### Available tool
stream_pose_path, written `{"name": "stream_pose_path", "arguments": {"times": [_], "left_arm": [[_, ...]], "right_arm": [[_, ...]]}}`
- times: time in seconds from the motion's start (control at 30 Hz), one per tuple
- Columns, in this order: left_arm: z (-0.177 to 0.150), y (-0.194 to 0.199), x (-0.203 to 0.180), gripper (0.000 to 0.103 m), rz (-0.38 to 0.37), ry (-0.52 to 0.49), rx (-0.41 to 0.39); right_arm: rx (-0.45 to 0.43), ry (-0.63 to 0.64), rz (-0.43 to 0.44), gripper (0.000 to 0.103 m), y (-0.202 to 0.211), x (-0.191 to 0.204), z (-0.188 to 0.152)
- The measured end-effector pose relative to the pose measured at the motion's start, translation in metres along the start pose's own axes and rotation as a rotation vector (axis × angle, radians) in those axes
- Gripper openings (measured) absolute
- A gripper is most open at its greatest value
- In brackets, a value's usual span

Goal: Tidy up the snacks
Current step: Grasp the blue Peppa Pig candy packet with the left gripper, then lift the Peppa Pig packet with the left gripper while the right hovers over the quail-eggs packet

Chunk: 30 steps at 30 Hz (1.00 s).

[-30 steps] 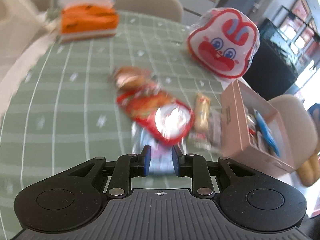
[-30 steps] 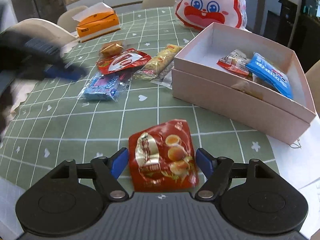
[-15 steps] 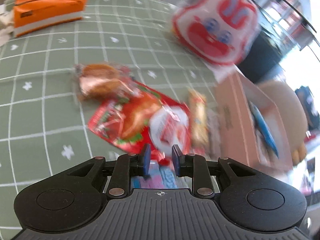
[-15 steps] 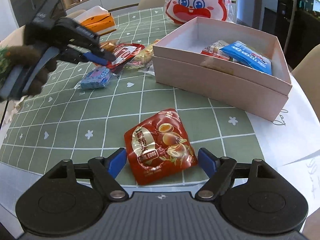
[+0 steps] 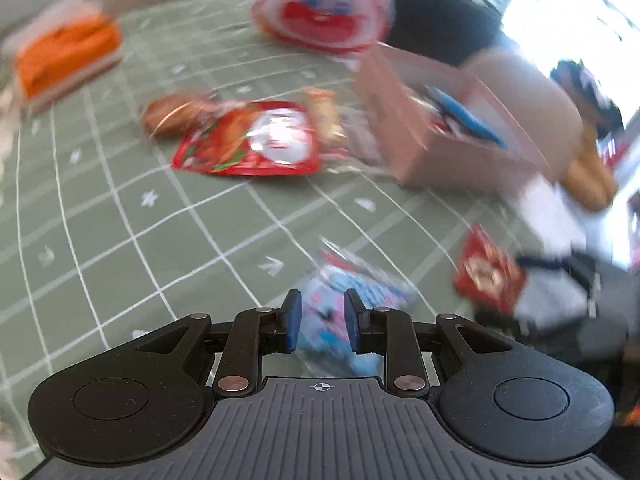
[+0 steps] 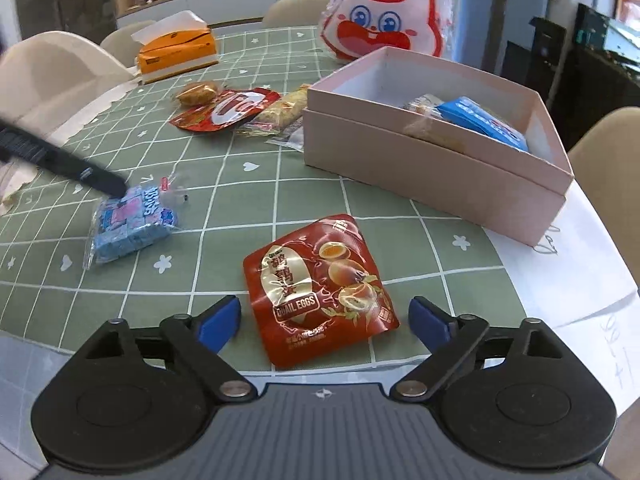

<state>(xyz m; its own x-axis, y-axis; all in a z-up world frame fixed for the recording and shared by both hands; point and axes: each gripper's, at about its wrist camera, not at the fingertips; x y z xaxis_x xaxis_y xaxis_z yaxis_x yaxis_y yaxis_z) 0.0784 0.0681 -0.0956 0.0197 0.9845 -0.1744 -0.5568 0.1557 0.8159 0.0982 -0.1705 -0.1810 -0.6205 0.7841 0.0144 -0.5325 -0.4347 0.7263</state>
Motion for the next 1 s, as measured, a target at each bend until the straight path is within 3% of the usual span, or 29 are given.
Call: {"name": "stream_pose_path", "arguments": {"times": [0.13,0.23,0.37,0.47,0.57,0.7,0.9,1.0], "left_arm": [[-0.012,-0.007,-0.028,0.029,0.043,-0.170,0.033],[-0.016,-0.013,-0.040,0.032,0.063,-0.239,0.029],[-0.016,-0.017,-0.047,0.055,0.016,-0.257,0.045],[-0.017,-0.021,-0.054,0.064,-0.012,-0.307,0.046],[-0.018,-0.021,-0.057,0.062,0.006,-0.315,0.027],[-0.017,-0.025,-0.049,0.062,0.128,-0.364,0.012],[-0.007,-0.029,-0.032,0.065,0.050,-0.337,0.019],[0.001,-0.040,-0.021,0.074,0.019,-0.277,0.050]], "right_arm": [[0.004,-0.014,-0.017,0.098,-0.002,0.001,0.000],[0.005,-0.021,-0.023,0.099,-0.002,0.001,-0.001],[0.003,-0.031,-0.033,0.100,-0.002,0.001,-0.001],[-0.005,-0.038,-0.039,0.101,-0.001,0.002,-0.003],[-0.012,-0.043,-0.043,0.103,0.000,0.002,-0.006],[-0.017,-0.049,-0.051,0.103,0.000,0.002,-0.007],[-0.005,-0.054,-0.055,0.103,-0.001,0.003,-0.005],[-0.006,-0.058,-0.059,0.103,-0.001,0.003,-0.005]]}}
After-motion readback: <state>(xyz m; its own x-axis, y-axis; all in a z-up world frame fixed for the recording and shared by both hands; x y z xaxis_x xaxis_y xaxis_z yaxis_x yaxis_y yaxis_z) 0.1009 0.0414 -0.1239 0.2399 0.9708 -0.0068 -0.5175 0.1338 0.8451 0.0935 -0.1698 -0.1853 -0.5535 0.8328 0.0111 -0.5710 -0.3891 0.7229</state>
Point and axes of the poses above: each gripper's, at about its wrist camera, not at the fingertips, and y roughly against the way its jaws point, x to its left, z to its top
